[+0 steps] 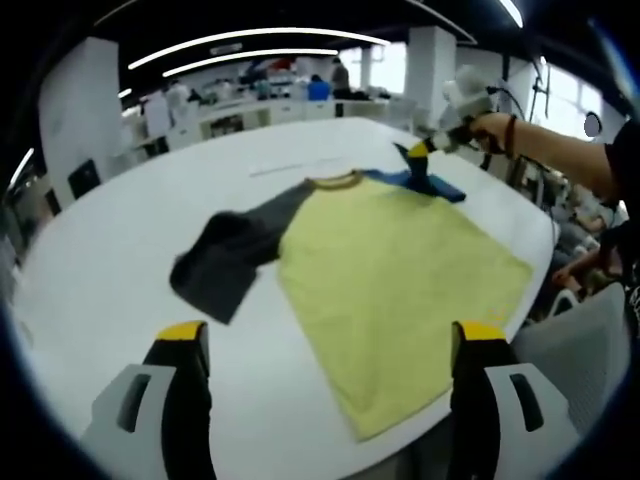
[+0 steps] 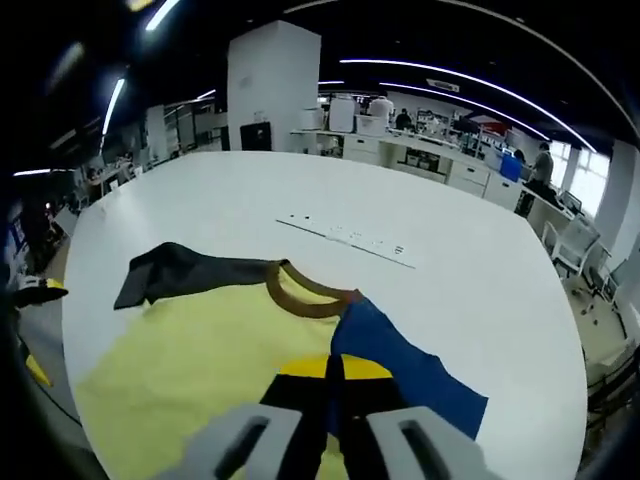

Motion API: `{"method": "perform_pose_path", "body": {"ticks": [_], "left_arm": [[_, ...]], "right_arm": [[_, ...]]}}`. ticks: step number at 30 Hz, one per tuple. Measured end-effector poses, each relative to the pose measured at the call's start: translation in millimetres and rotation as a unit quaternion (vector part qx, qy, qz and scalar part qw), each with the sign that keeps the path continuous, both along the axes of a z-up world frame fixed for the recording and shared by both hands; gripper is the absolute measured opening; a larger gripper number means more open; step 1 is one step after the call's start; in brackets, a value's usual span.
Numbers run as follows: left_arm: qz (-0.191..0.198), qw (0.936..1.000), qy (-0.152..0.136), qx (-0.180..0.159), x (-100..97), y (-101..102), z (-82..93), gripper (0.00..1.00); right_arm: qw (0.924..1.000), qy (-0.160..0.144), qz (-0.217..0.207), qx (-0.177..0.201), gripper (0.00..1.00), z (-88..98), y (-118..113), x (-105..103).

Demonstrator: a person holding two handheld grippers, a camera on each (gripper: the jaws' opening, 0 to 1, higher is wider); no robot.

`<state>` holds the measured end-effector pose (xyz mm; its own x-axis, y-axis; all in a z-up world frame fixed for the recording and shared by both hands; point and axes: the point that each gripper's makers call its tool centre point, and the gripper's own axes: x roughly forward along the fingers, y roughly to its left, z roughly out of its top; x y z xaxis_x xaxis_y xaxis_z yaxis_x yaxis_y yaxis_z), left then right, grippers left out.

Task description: Fold the garment on the visible template until the final outline fits inside the template.

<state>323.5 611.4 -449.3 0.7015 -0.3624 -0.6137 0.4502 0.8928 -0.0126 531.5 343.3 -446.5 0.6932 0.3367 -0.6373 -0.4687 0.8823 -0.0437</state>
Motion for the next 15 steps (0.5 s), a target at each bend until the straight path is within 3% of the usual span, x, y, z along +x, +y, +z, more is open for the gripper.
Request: {"method": "perform_pose_path", "body": {"ticks": [15], "left_arm": [[0.000,0.9999,0.010,0.003,-2.1,0.6,-4.3,0.95]], "right_arm": [[0.9992,-0.007,0.040,-0.004,0.00,4.9,52.8,-1.8]]}}
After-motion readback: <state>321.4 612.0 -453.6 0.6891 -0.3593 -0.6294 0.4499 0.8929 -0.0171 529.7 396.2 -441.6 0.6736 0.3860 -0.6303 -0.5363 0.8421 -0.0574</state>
